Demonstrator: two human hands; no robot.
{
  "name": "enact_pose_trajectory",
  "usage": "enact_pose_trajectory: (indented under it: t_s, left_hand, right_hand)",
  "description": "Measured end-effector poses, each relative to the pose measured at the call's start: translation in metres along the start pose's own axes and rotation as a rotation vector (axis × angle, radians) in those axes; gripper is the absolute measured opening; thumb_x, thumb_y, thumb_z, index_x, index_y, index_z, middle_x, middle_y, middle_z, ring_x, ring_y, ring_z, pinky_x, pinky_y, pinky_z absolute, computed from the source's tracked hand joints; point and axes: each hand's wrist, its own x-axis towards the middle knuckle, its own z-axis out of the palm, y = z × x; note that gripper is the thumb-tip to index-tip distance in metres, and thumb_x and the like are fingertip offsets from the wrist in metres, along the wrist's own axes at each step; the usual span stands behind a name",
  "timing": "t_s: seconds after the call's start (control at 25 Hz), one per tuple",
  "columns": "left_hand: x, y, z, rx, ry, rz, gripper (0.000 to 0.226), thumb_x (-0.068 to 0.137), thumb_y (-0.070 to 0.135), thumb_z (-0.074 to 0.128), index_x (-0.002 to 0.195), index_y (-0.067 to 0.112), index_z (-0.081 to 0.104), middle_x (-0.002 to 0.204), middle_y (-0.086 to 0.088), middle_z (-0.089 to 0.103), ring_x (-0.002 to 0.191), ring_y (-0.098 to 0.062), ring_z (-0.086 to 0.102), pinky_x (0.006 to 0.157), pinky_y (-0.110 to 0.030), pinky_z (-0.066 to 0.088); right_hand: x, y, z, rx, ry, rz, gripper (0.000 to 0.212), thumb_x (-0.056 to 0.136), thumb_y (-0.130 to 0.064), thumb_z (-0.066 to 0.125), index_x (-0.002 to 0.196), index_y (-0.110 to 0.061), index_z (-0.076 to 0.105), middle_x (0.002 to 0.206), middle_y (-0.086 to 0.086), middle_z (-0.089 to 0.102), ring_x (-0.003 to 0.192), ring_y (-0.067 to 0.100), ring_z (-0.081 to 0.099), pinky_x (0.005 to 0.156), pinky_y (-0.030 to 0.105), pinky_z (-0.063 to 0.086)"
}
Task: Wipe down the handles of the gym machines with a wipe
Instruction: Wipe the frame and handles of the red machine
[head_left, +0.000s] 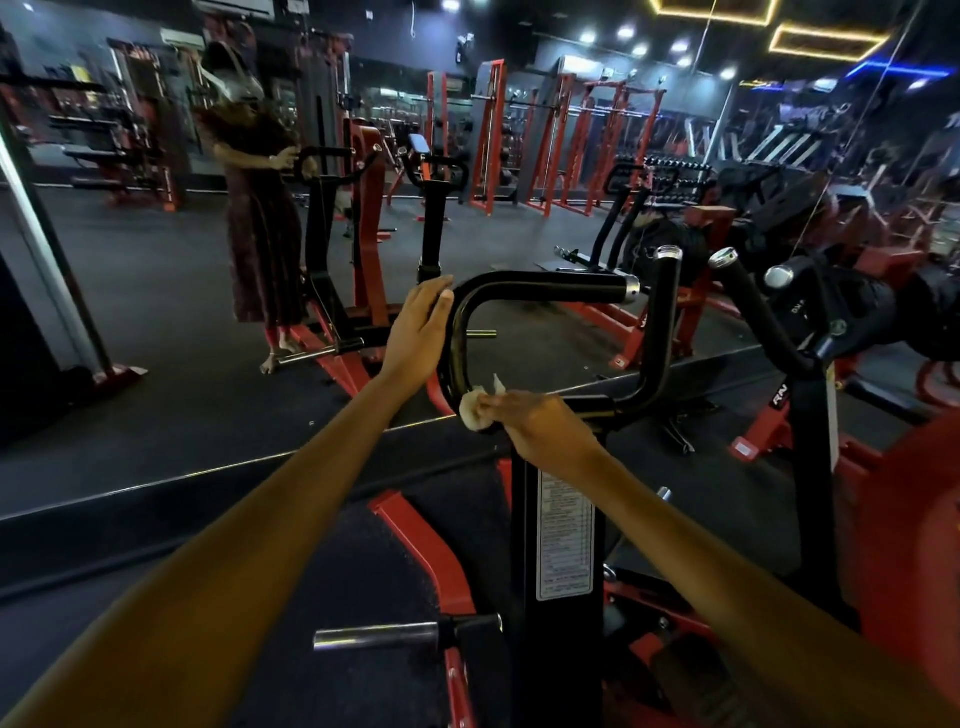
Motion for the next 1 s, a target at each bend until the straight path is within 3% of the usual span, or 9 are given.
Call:
enact_pose_trajectory:
  t_s: [0.08,0.24,0.36,0.44,0.52,0.64,0.72,0.88,1.0]
  left_hand:
    - [0.002,-0.004,0.003,-0.003,-0.051,0.010,0.040,0.103,0.023,0.037,0.142,0.016,0.041,0.144,-0.008,0.045,0.131,-0.021,0.042,0.109,-0.033,0.033]
    - [0.005,-0.017,0.004,-0.004,-0.052,0.017,0.043,0.102,0.027,0.038,0.144,0.022,0.037,0.135,-0.017,0.052,0.120,-0.038,0.052,0.103,-0.051,0.042]
    - [0.008,-0.019,0.003,-0.045,-0.072,0.011,0.043,0.102,0.025,0.039,0.144,0.021,0.037,0.127,-0.028,0.054,0.117,-0.042,0.053,0.101,-0.053,0.043]
    - [0.007,-0.019,0.002,-0.076,-0.077,0.010,0.042,0.102,0.022,0.039,0.144,0.019,0.038,0.118,-0.028,0.058,0.110,-0.038,0.058,0.099,-0.051,0.045]
    - [0.007,-0.018,0.001,-0.091,-0.079,0.018,0.041,0.102,0.020,0.040,0.143,0.017,0.040,0.113,-0.014,0.061,0.106,-0.024,0.060,0.099,-0.045,0.047]
    - [0.010,-0.017,0.000,-0.087,-0.081,0.026,0.041,0.101,0.019,0.041,0.142,0.015,0.041,0.126,-0.002,0.056,0.117,-0.016,0.054,0.103,-0.037,0.044]
    - [0.010,-0.015,0.000,-0.078,-0.081,0.022,0.041,0.101,0.020,0.041,0.142,0.015,0.041,0.125,0.001,0.055,0.116,-0.014,0.054,0.102,-0.033,0.043]
    - [0.013,-0.019,-0.001,-0.043,-0.090,0.029,0.041,0.101,0.022,0.041,0.142,0.017,0.041,0.135,-0.003,0.052,0.124,-0.017,0.049,0.106,-0.034,0.039]
    - [0.016,-0.027,-0.003,-0.070,-0.131,-0.006,0.040,0.102,0.028,0.037,0.142,0.025,0.041,0.113,-0.004,0.054,0.107,-0.018,0.051,0.098,-0.033,0.038]
  right_hand:
    - [0.016,-0.003,-0.007,0.213,0.190,0.288,0.018,0.081,0.005,0.062,0.095,-0.004,0.071,0.087,0.011,0.072,0.075,0.015,0.068,0.072,0.025,0.057]
    - [0.049,0.025,-0.029,0.664,1.043,1.125,0.010,0.086,-0.006,0.062,0.095,-0.006,0.067,0.087,0.002,0.067,0.081,0.017,0.067,0.069,0.024,0.056]
    - [0.046,0.061,-0.045,0.751,1.444,1.266,0.007,0.088,-0.004,0.058,0.092,-0.010,0.056,0.103,0.010,0.063,0.088,0.019,0.065,0.068,0.020,0.056]
    - [0.044,0.074,-0.041,0.702,1.410,1.331,0.010,0.088,-0.004,0.057,0.090,-0.013,0.055,0.106,0.009,0.062,0.094,0.019,0.062,0.074,0.021,0.055]
    - [0.048,0.080,-0.032,0.698,1.285,1.350,0.012,0.087,0.000,0.058,0.094,-0.010,0.059,0.100,0.006,0.062,0.091,0.017,0.061,0.071,0.018,0.052]
    - [0.059,0.077,-0.022,0.670,1.225,1.267,0.014,0.084,0.007,0.058,0.091,-0.005,0.061,0.095,0.012,0.063,0.087,0.018,0.060,0.065,0.009,0.048]
    - [0.065,0.066,-0.010,0.656,1.154,1.199,0.014,0.082,0.007,0.058,0.088,-0.004,0.062,0.096,0.016,0.064,0.089,0.022,0.061,0.068,0.008,0.048]
    - [0.090,0.025,0.028,0.627,0.920,0.979,0.014,0.078,0.004,0.063,0.081,-0.009,0.064,0.093,0.012,0.066,0.090,0.023,0.063,0.080,0.027,0.051]
    - [0.101,0.006,0.042,0.559,0.878,0.910,0.009,0.079,0.004,0.064,0.085,-0.002,0.066,0.089,0.007,0.067,0.083,0.016,0.061,0.078,0.017,0.048]
